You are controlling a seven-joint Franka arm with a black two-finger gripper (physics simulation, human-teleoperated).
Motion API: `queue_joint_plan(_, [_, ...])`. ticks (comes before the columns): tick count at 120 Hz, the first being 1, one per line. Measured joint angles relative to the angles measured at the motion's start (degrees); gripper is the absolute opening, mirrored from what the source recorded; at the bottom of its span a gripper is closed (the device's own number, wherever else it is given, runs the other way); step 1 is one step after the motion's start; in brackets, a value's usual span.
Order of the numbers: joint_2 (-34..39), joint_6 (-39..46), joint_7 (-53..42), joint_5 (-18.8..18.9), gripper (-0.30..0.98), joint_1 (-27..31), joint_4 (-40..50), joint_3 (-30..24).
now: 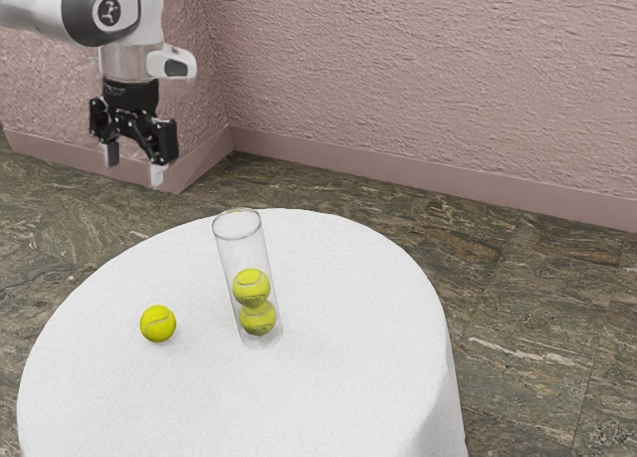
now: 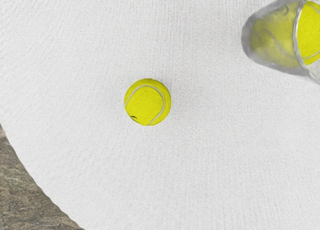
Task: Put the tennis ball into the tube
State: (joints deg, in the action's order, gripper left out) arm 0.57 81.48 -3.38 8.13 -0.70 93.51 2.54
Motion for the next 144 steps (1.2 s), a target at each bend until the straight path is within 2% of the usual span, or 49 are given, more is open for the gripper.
queue_joint_plan(16, [-0.18,5.26,-0.53,0.05,0.69,0.05,0.1,0.83])
queue_joint_plan(31, [-0.77,8.59,-1.16,-0.02,0.69,-4.91,0.97,6.62])
queue_joint_plan(42, [-2.79,12.21,-2.27,-0.32,0.69,-6.5,2.75,9.19])
queue_joint_plan(61, [-4.55,18.12,-4.25,-2.58,0.69,-2.08,6.6,10.79])
queue_joint_plan(81, [-4.84,24.54,-5.34,-3.43,0.69,2.0,12.83,9.37])
queue_joint_plan(107, [-4.4,34.37,-4.49,-3.59,0.69,-1.84,24.9,6.08])
queue_joint_plan(126, [-4.99,40.32,-3.64,-3.41,0.69,0.36,26.95,4.56])
queue_joint_plan(144, [-5.49,43.93,-1.89,-3.98,0.69,-0.61,27.68,4.85])
